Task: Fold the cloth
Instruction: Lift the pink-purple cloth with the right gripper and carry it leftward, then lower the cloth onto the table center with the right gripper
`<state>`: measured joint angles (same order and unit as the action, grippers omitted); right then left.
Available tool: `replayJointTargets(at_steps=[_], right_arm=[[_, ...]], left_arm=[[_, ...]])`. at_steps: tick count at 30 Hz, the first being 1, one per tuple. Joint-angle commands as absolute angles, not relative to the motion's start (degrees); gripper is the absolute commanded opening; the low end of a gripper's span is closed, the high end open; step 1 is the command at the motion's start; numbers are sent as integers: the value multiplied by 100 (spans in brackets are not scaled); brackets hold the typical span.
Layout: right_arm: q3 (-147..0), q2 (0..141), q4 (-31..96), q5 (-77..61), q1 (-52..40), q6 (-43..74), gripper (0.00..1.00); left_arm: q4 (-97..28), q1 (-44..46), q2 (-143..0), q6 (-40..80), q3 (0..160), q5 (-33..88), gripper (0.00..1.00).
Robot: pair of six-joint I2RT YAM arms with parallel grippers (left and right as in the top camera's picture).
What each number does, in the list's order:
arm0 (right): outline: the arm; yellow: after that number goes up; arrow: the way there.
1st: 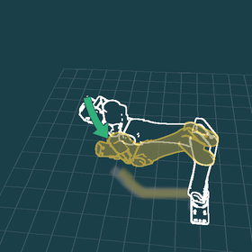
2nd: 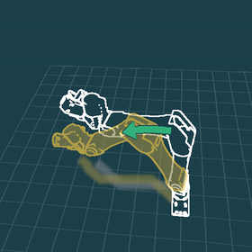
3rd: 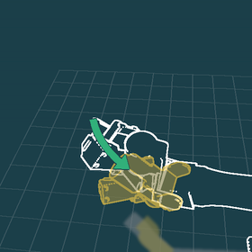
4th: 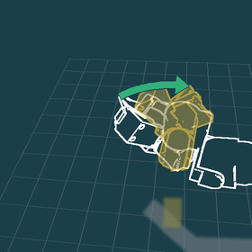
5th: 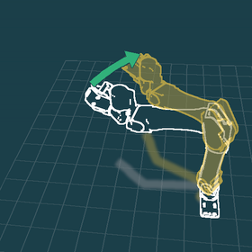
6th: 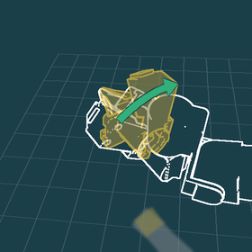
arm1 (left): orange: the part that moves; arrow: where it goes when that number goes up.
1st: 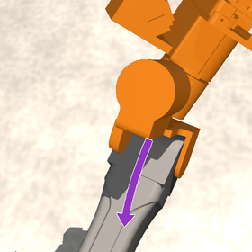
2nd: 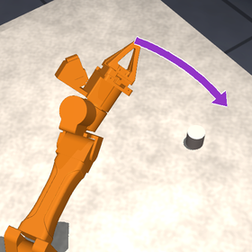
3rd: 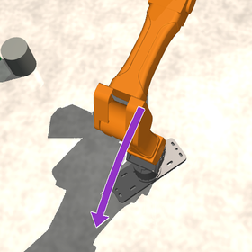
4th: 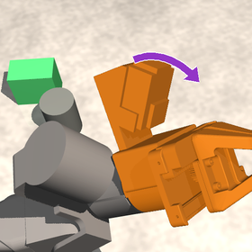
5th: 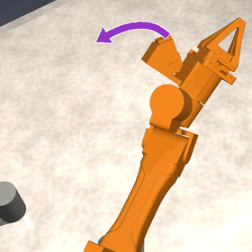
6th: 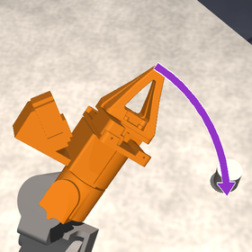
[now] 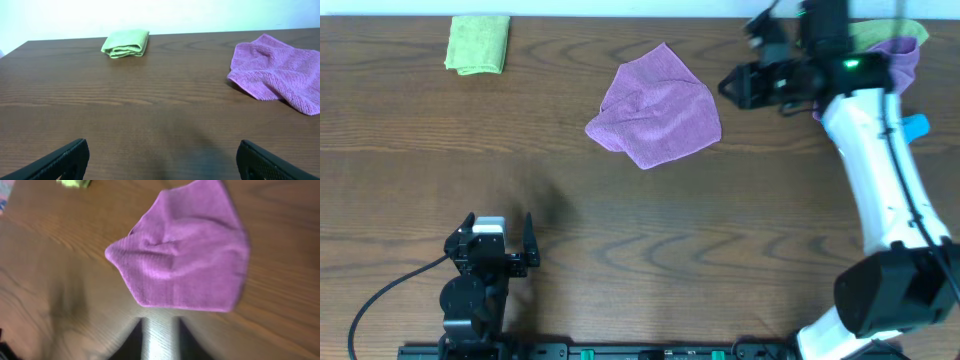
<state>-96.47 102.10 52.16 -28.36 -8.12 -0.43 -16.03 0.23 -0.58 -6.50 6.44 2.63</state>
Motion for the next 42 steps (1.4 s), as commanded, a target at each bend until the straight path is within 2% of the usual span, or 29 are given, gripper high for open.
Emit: replayJointTargets(at_steps=[1, 5, 12, 15, 26, 42], right_arm=[[-9166, 10138, 4869, -2679, -1127, -215, 2], [-8468, 10138, 4171, -2558, -1533, -176, 2], [-7808, 10186, 3806, -1719, -1820, -91, 1], [-7738, 10433, 3734, -1267, -1806, 128, 1], [-7743, 11496, 2860, -945, -1511, 825, 1], [-7741, 11970, 2484, -943, -1269, 880, 2]], left_arm=[[-1640, 25, -25, -770, 499, 259, 95], [-1640, 25, -25, -770, 499, 257, 95], [-1640, 25, -25, -770, 499, 257, 95], [-1640, 25, -25, -770, 499, 259, 95], [-1640, 25, -25, -770, 499, 257, 95], [-1640, 25, -25, -770, 499, 257, 95]])
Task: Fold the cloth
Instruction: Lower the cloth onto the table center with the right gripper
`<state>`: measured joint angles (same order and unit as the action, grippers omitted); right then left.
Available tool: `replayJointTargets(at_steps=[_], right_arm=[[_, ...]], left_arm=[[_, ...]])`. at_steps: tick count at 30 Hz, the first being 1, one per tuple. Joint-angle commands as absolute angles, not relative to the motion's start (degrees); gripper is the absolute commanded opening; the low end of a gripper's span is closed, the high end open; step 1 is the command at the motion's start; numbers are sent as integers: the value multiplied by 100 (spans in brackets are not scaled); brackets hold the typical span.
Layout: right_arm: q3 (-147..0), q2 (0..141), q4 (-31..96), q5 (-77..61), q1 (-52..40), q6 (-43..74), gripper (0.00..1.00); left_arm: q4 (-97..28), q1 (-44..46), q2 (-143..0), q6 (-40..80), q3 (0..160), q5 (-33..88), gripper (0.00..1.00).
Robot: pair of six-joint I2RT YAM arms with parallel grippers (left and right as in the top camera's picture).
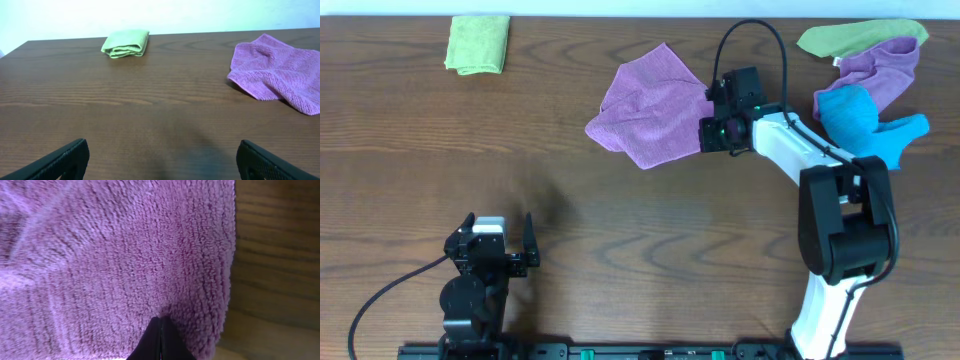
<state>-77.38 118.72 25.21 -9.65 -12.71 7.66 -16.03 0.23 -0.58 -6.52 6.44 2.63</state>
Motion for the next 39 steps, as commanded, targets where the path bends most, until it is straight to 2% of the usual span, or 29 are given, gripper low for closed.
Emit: replayJointTargets(at_steps=[1, 14, 23, 32, 39], right_arm=[[-7741, 11994, 2484, -945, -1273, 882, 1], [-7747, 12151, 2777, -2283, -1708, 941, 2], [-7778, 12151, 3177, -2270, -2366, 941, 1], [-8267, 12151, 3743, -1730, -2228, 1059, 1], [-8897, 12151, 4694, -1197, -2014, 958, 1]], left_arm=[[-1640, 25, -25, -770, 499, 257, 95], [-1640, 25, -25, -770, 499, 257, 95], [-1640, 27, -25, -770, 499, 259, 95], [-1640, 25, -25, -770, 499, 259, 95], [-1640, 25, -25, -770, 499, 259, 95]])
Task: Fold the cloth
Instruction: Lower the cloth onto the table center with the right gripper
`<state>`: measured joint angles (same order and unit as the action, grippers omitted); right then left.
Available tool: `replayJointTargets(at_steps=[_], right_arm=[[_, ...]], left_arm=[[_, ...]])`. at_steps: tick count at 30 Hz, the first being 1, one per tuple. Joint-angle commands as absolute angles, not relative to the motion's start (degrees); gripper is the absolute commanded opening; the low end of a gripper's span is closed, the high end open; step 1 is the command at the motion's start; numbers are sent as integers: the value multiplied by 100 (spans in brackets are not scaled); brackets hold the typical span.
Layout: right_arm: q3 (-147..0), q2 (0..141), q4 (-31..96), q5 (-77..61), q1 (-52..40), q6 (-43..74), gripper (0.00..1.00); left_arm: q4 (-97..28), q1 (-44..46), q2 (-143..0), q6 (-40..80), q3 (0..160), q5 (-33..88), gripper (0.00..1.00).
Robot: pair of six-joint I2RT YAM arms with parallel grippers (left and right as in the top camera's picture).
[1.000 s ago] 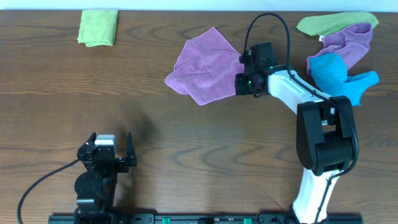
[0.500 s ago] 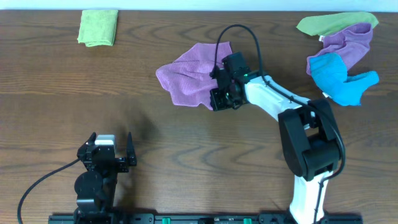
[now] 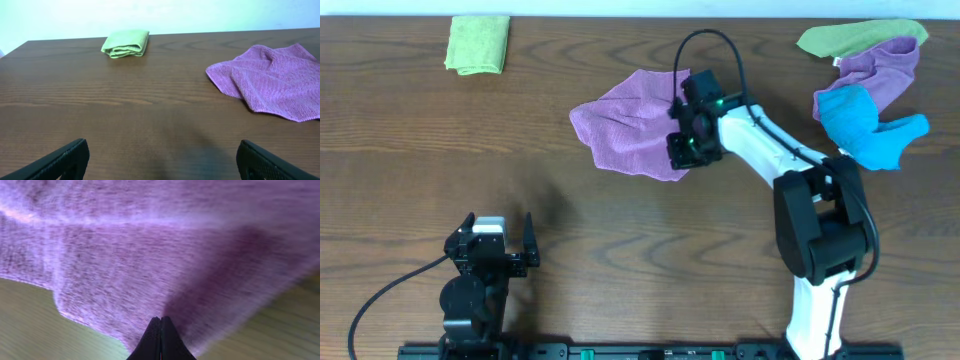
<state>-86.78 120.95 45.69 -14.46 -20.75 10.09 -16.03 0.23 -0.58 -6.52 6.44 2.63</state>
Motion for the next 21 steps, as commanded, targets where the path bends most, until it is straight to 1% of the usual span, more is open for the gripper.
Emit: replayJointTargets(at_steps=[1, 6, 21], right_arm=[[-8936, 12151, 4766, -1168, -1999, 956, 1], [-8949, 12151, 5002, -829, -1990, 952, 1], [-8943, 12304, 4770, -858, -2071, 504, 1]], left_arm=[[-1640, 25, -25, -770, 499, 257, 95], [-1640, 25, -25, -770, 499, 259, 95], [-1640, 25, -25, -770, 499, 257, 95]])
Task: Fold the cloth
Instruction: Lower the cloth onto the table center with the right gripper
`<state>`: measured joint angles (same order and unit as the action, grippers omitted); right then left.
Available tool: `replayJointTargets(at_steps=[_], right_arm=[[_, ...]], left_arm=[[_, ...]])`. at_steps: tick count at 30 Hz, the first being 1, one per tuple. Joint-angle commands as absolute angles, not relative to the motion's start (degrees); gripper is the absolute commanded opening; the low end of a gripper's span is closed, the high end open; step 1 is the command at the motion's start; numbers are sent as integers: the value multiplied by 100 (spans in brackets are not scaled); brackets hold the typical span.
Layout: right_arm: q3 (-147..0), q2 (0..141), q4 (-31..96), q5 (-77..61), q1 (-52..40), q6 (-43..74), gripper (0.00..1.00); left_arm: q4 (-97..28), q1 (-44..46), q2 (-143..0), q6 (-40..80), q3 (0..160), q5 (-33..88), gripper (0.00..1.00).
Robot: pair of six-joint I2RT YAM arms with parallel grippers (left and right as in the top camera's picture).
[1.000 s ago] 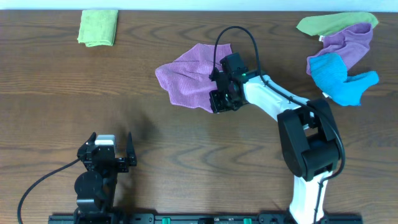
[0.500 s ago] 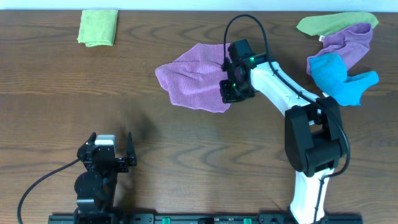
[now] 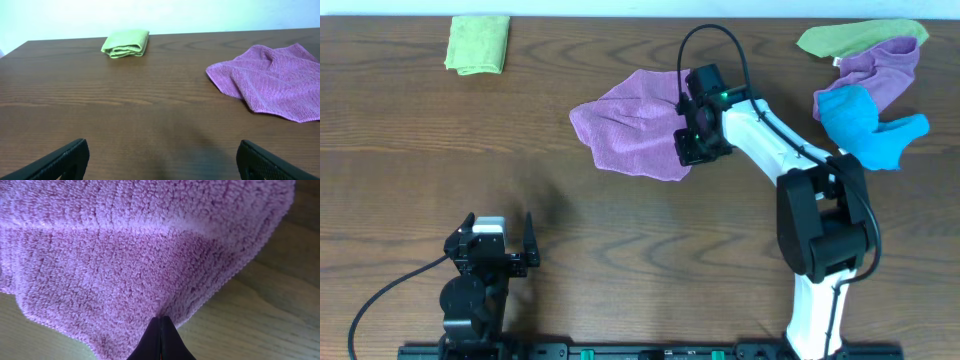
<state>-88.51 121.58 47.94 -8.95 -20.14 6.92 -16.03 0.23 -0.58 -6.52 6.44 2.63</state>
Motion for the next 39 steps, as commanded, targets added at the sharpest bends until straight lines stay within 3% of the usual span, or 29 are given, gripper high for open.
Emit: replayJointTargets(at_steps=[1, 20, 39], right_arm=[[-8943, 12320, 4753, -858, -2078, 504, 1], [-8945, 12960, 3859, -1094, -2211, 419, 1], [-8945, 13008, 6661, -576, -1529, 596, 2]], left_arm=[[-1640, 25, -25, -770, 499, 259, 95], [-1640, 25, -25, -770, 499, 259, 95], [-1643, 25, -25, -770, 499, 257, 95]])
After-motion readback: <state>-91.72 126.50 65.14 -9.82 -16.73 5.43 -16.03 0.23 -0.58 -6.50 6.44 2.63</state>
